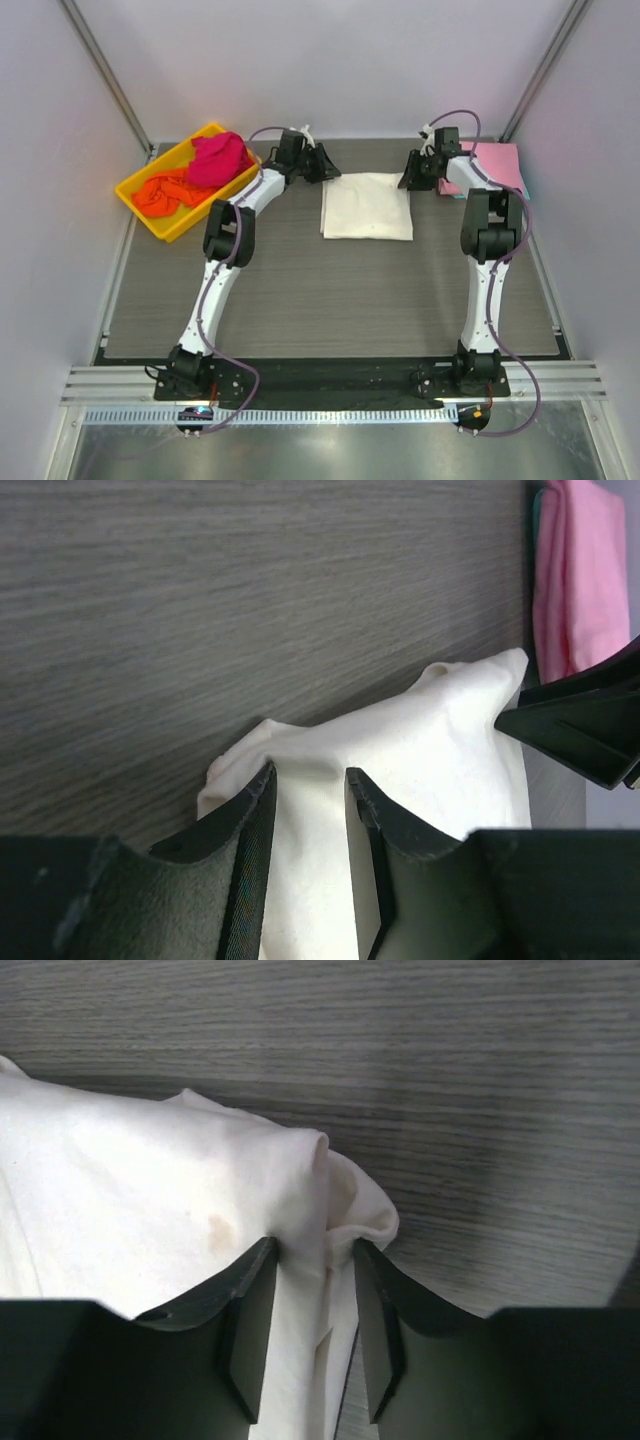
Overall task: Fold and stack the t-shirts
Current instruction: Fold the tshirt
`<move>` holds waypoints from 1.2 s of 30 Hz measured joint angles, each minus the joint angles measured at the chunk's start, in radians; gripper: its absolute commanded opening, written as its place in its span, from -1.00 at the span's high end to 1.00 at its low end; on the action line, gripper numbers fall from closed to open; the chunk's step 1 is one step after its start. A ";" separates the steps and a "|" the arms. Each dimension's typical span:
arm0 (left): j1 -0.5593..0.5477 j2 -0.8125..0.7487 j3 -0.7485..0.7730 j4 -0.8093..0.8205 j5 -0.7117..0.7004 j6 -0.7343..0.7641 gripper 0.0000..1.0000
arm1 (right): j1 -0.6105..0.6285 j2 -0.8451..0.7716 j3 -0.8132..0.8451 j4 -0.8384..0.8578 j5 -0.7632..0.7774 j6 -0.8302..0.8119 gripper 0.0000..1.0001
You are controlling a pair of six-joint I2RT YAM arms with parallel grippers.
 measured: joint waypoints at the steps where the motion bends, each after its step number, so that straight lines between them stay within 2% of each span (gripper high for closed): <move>1: 0.002 0.007 0.008 0.012 0.001 -0.008 0.28 | -0.007 0.003 0.008 0.001 0.001 -0.001 0.25; 4: 0.006 0.032 0.032 0.053 0.005 -0.018 0.27 | -0.018 0.015 0.014 0.012 -0.010 -0.003 0.57; 5: 0.007 0.038 0.037 0.063 0.008 -0.025 0.27 | -0.021 0.021 0.015 0.016 -0.016 -0.001 0.76; 7: 0.008 0.042 0.042 0.074 0.011 -0.035 0.25 | -0.027 0.026 0.015 0.026 -0.028 0.002 0.93; 11: 0.012 0.041 0.042 0.080 0.024 -0.040 0.15 | -0.034 0.026 0.014 0.037 -0.039 0.010 0.98; 16: 0.036 -0.001 0.014 0.078 0.082 -0.073 0.14 | -0.044 0.030 0.013 0.055 -0.053 0.038 0.98; 19: 0.064 -0.122 -0.111 0.070 0.100 -0.085 0.12 | -0.051 0.030 0.004 0.069 -0.058 0.055 0.80; 20: 0.071 -0.165 -0.157 0.072 0.100 -0.085 0.12 | -0.053 0.029 -0.001 0.076 -0.063 0.066 0.57; 23: 0.087 -0.313 -0.292 0.053 0.099 -0.079 0.06 | -0.056 0.017 -0.019 0.090 -0.073 0.084 0.35; 25: 0.084 -0.390 -0.352 0.040 0.097 -0.062 0.03 | -0.057 -0.009 -0.047 0.091 -0.073 0.089 0.34; 28: 0.056 -0.458 -0.415 0.011 0.091 -0.036 0.03 | -0.057 -0.048 -0.074 0.085 -0.074 0.093 0.23; 29: 0.045 -0.470 -0.438 0.000 0.089 -0.030 0.03 | -0.057 -0.061 -0.080 0.083 -0.074 0.095 0.14; 36: -0.040 -0.483 -0.597 -0.138 0.053 0.041 -0.01 | -0.057 -0.161 -0.150 0.080 -0.076 0.096 -0.10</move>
